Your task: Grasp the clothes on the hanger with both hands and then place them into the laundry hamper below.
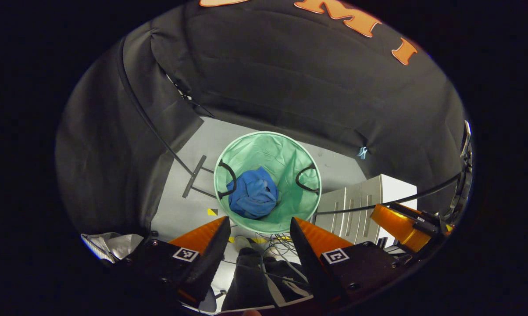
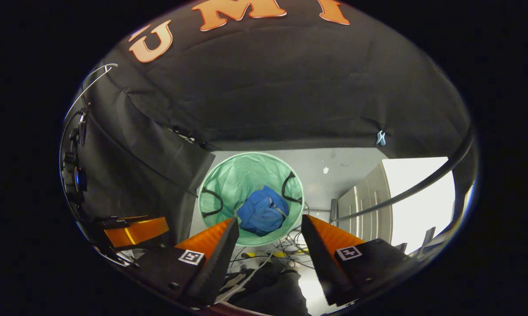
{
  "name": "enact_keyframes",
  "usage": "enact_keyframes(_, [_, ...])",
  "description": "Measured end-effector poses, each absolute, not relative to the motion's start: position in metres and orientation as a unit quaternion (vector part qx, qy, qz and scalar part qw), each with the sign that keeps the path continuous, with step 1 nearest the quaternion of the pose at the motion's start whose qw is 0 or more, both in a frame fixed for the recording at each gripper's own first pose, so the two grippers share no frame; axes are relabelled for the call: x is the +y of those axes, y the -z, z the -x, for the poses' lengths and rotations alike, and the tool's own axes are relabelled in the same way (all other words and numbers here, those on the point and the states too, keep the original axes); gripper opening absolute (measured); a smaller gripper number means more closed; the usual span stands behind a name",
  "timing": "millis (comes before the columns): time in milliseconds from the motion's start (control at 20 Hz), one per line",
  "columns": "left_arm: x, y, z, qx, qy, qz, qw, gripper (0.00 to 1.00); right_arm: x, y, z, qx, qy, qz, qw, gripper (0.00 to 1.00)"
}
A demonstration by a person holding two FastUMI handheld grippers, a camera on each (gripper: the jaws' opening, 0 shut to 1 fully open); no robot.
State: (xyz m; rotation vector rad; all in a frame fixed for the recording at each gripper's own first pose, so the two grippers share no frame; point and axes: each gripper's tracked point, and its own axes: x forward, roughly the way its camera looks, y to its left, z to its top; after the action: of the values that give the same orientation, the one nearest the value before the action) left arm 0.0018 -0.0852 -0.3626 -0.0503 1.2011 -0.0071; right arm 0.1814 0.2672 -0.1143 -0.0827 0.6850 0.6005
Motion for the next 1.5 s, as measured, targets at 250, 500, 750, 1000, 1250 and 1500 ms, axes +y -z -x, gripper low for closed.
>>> enact_keyframes(250, [-0.109, 0.344, 0.007, 0.542, 0.001, 0.012, 0.84, 0.97, 0.235, 0.08, -0.18, 0.296, -0.284, 0.024, 0.912, 0.91])
enact_keyframes(500, [-0.134, 0.304, 0.008, 0.504, 0.008, 0.008, 0.863, 0.97, 0.209, 0.035, -0.174, 0.253, -0.29, 0.012, 0.923, 0.99])
enact_keyframes(750, [-0.155, 0.266, 0.004, 0.459, 0.017, 0.009, 0.888, 0.97, 0.19, -0.007, -0.163, 0.209, -0.302, 0.001, 0.93, 0.99])
enact_keyframes(1000, [-0.174, 0.224, 0.003, 0.411, 0.024, 0.006, 0.911, 0.98, 0.171, -0.044, -0.151, 0.159, -0.303, 0.002, 0.94, 0.99])
enact_keyframes(1250, [-0.191, 0.174, -0.008, 0.331, 0.032, 0.015, 0.943, 0.98, 0.163, -0.092, -0.142, 0.076, -0.32, 0.002, 0.944, 0.98])
enact_keyframes(1500, [-0.193, 0.125, -0.011, 0.253, 0.019, 0.012, 0.967, 0.97, 0.156, -0.143, -0.12, -0.021, -0.334, 0.004, 0.942, 0.99])
